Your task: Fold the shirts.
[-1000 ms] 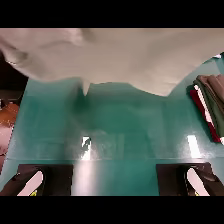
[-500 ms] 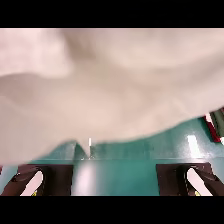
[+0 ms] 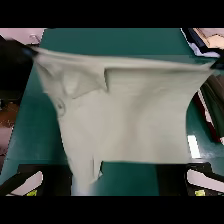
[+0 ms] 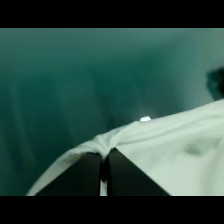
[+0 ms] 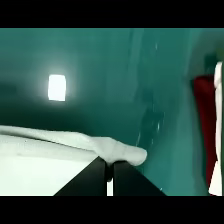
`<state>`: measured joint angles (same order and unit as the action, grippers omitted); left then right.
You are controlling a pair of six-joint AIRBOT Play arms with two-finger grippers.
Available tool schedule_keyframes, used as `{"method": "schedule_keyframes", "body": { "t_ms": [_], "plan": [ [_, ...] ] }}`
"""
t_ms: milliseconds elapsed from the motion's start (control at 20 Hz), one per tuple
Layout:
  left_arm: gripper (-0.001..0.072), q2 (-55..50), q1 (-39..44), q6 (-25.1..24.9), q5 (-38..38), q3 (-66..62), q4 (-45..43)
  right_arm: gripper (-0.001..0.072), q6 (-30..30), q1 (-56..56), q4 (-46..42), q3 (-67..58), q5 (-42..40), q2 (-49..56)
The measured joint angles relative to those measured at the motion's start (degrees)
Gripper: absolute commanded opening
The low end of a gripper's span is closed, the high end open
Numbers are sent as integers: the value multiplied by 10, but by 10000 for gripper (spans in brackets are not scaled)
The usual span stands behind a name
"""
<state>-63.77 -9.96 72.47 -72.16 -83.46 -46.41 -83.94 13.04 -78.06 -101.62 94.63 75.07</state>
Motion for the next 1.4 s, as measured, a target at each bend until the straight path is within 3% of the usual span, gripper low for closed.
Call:
{"method": "schedule_keyframes", "body": {
  "t_ms": [300,550,700,800,1000,1200,1400],
  "plan": [
    [25,-156,49,-64,170,43,8,15,-39,-47,-34,24,-114,135],
    [26,-210,57,-97,316,47,14,15,-60,-67,-36,27,-259,176],
    [26,-221,59,-127,357,48,15,14,-64,-73,-39,28,-311,184],
    [26,-225,59,-148,351,48,14,14,-64,-74,-42,28,-313,186],
    [25,-228,59,-185,264,48,-32,14,-57,-75,-47,44,-261,184],
    [26,-231,59,-195,153,49,-100,14,-50,-76,-46,135,-237,153],
    [26,-236,59,-196,96,70,-135,18,-48,-76,-27,240,-261,115]
  ]
}}
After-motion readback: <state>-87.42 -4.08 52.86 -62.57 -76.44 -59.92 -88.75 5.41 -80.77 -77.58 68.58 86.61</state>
